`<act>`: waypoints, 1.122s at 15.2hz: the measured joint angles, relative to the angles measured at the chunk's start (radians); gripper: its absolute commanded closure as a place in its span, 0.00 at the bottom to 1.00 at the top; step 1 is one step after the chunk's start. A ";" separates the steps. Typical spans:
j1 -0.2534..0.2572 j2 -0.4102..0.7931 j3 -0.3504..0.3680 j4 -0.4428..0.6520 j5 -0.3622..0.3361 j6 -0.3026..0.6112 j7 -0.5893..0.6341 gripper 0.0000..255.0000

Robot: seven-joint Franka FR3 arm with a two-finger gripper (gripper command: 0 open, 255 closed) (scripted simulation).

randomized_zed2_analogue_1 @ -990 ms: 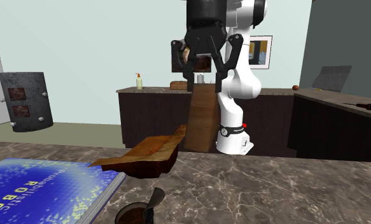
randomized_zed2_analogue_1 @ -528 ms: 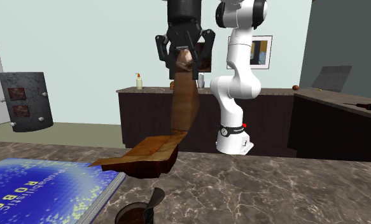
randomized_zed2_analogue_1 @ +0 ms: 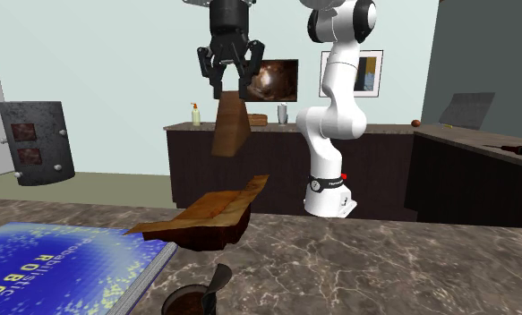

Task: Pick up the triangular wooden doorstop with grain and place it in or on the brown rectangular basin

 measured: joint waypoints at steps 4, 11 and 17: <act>-0.009 -0.012 -0.018 -0.038 -0.003 0.024 -0.028 1.00; -0.009 -0.011 -0.018 -0.130 -0.002 0.116 -0.034 1.00; -0.009 -0.001 -0.017 -0.201 0.000 0.198 -0.038 1.00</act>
